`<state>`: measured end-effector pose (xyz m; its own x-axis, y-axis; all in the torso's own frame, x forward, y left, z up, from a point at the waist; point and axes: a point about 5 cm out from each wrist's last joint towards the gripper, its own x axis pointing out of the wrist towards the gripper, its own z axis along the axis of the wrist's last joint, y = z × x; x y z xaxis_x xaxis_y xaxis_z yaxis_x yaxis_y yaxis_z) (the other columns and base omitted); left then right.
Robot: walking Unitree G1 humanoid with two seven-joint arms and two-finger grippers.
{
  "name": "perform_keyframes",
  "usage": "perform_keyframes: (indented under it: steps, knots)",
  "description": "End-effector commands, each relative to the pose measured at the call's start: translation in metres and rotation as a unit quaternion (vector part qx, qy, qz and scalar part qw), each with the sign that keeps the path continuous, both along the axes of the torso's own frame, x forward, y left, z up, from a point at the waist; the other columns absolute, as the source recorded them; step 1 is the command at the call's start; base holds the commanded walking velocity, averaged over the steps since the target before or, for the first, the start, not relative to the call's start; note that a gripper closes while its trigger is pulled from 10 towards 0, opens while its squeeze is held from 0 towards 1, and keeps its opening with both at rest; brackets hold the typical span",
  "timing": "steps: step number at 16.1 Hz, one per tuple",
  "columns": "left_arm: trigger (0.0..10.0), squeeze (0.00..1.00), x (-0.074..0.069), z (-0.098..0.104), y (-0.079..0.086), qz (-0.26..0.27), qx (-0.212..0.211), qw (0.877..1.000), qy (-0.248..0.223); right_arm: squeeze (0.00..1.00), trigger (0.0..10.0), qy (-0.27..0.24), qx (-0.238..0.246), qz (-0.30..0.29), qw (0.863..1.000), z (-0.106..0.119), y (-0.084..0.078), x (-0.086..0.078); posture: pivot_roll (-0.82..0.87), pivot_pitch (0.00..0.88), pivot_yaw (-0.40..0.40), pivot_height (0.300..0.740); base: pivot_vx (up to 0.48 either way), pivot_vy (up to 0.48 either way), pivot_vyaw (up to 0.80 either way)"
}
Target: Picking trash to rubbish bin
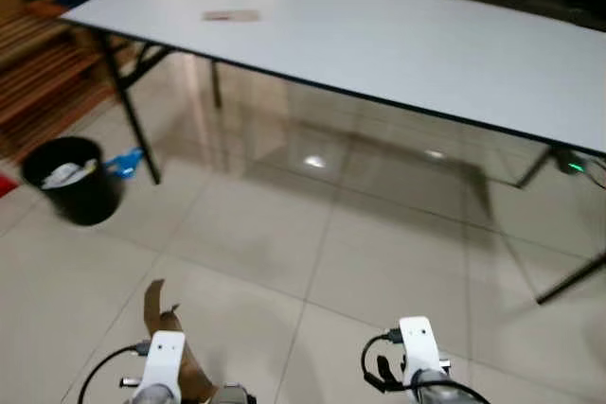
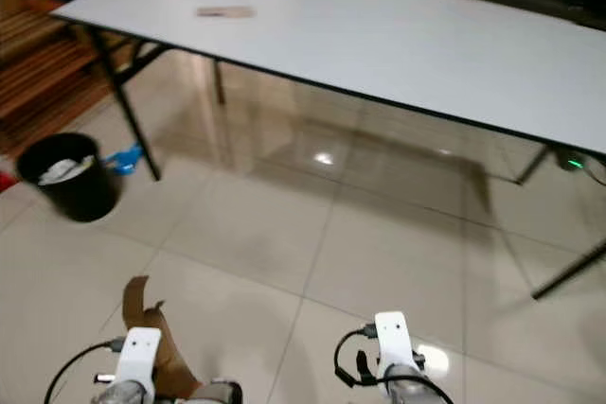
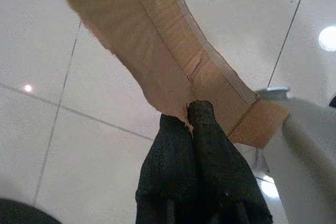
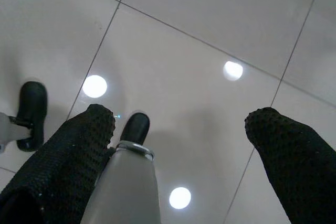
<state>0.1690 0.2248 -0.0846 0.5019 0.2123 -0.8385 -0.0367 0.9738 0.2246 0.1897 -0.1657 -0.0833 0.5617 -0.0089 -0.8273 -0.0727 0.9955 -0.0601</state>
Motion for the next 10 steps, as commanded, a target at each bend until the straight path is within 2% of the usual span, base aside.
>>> perform_keyframes:
  steps: [1,5,8,10]
  knots:
    - [10.0,0.00,-0.0060,-0.0022,0.0021,0.005,0.007,1.000,0.009,0.00,10.0,0.008,-0.005,0.000,1.000,-0.0025,-0.0011,-0.0050,-0.01,0.086,-0.080,0.740,0.000,0.461,0.80]
    - [10.0,0.00,-0.0090,-0.0038,0.0012,0.004,0.005,1.000,0.013,0.00,10.0,0.014,-0.006,-0.003,1.000,-0.0044,-0.0043,-0.0094,-0.01,0.087,-0.079,0.740,0.000,0.260,0.80]
    - [10.0,0.00,-0.0073,-0.0033,0.0001,0.010,-0.001,1.000,0.008,0.00,10.0,0.014,-0.004,-0.004,1.000,-0.0043,-0.0035,-0.0090,-0.01,0.087,-0.078,0.740,0.000,0.480,0.80]
    - [10.0,0.00,-0.0073,-0.0031,0.0009,0.007,0.003,1.000,0.009,0.00,10.0,0.013,-0.001,-0.003,1.000,-0.0040,-0.0019,-0.0082,-0.01,0.089,-0.079,0.740,0.000,0.000,0.80]
